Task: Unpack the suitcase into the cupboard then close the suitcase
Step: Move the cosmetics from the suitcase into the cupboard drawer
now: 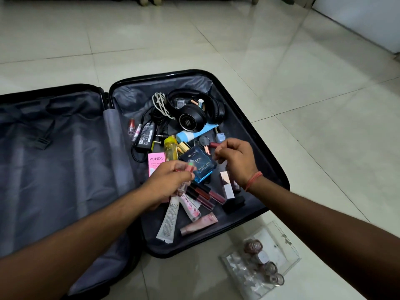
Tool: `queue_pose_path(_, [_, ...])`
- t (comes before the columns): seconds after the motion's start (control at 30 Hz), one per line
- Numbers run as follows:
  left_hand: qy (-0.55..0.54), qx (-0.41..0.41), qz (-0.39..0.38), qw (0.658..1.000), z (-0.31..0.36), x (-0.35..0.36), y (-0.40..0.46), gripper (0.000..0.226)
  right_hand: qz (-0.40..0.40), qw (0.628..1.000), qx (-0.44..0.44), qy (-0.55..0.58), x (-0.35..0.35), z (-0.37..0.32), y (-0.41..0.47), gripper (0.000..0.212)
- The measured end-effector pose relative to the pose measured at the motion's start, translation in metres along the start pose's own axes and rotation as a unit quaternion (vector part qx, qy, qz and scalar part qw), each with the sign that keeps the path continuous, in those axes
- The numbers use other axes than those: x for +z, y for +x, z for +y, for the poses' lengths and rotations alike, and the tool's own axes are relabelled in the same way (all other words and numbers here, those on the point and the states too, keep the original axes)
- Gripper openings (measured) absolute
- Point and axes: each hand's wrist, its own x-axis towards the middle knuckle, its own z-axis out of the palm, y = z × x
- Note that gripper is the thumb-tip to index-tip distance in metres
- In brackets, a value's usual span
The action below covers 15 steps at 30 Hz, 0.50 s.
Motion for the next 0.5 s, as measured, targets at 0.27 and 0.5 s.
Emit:
queue_pose_path(0.27, [0.032,-0.034,0.030,0.998,0.010,-0.013,0.004,0.023,-0.063,0.772,-0.454,-0.440,0.009,0.012,0.007,0.015])
queue_pose_path(0.5, [0.027,-0.007,0.070,0.997,0.005,-0.033,0.007,0.043,-0.158,0.819,-0.059,-0.548,0.044,0.023,0.020,0.087])
